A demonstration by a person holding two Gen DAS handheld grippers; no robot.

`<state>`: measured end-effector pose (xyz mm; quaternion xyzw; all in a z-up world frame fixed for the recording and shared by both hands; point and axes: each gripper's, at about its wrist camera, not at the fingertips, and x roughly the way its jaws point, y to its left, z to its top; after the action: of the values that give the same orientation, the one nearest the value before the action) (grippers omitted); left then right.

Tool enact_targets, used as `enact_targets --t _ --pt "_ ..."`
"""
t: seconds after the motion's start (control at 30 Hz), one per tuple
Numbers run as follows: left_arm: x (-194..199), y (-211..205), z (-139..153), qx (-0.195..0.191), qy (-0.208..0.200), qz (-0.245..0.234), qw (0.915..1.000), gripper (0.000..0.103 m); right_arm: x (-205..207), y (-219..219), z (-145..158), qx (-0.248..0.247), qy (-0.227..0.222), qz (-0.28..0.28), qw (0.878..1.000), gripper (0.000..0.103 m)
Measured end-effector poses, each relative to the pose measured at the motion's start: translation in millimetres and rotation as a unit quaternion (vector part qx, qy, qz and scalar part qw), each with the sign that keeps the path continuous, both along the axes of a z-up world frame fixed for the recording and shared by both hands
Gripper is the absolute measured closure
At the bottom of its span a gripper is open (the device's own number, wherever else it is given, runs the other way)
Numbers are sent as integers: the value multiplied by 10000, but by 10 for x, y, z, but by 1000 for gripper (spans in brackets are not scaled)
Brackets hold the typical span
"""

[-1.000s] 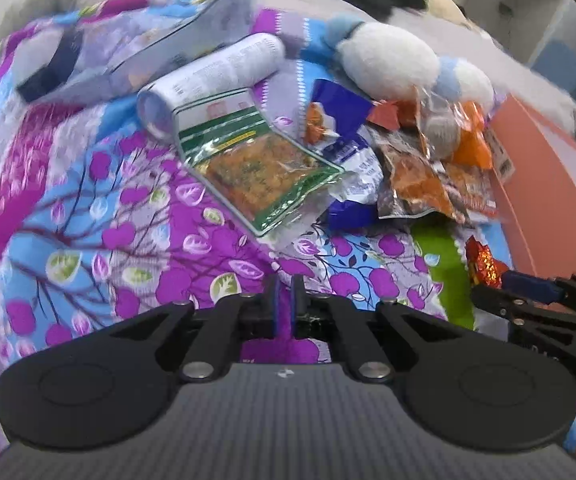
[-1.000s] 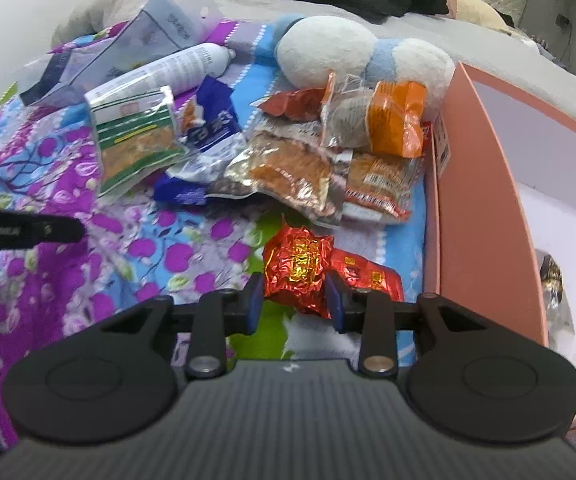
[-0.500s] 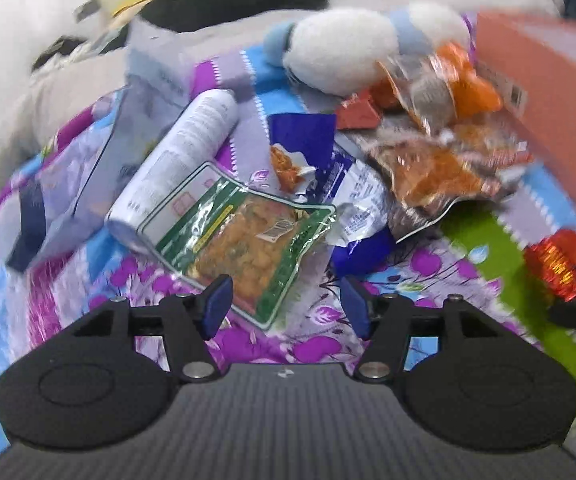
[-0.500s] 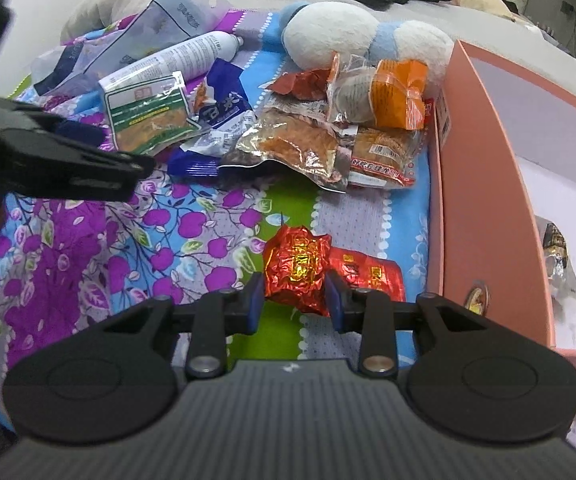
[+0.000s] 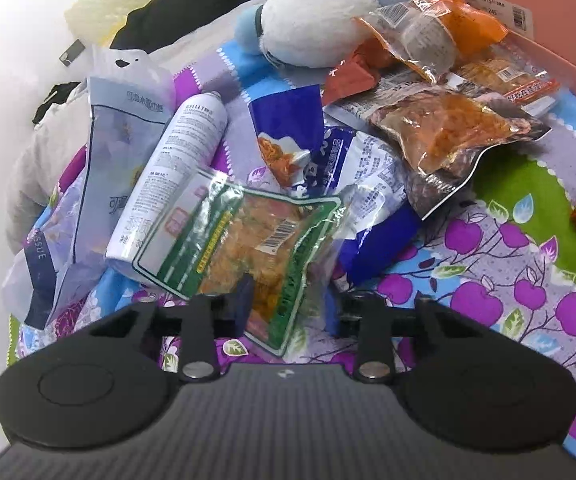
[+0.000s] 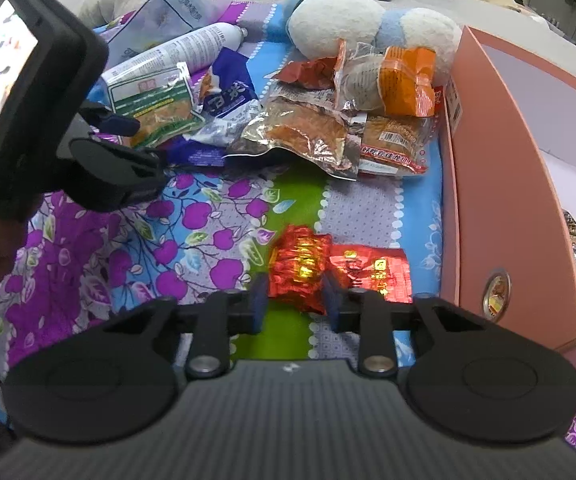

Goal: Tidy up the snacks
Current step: 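Lift the red foil candies with right gripper while left grasps the green-labelled pack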

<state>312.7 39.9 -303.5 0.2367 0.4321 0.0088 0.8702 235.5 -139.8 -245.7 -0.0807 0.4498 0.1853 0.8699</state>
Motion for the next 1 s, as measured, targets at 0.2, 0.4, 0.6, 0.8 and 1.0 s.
enact_targets --t 0.2,0.4,0.6,0.8,1.0 --pt "-122 -7 116 -109 -69 -51 9999 88 -27 -16 29 35 -27 29 10000 85" --pt "-536 -68 295 -374 -121 -87 9992 90 -151 -29 110 69 -48 94 9999 94" --pt "-1139 -187 497 -642 -179 -255 9975 90 -398 -73 198 165 3 117 9998 99" --pt "-1698 -328 576 -822 -114 -476 9954 90 -730 -135 257 231 31 140 9996 99" --pt "-2109 -354 590 -1034 -9 -517 9933 90 -1040 -155 279 307 146 183 9993 99"
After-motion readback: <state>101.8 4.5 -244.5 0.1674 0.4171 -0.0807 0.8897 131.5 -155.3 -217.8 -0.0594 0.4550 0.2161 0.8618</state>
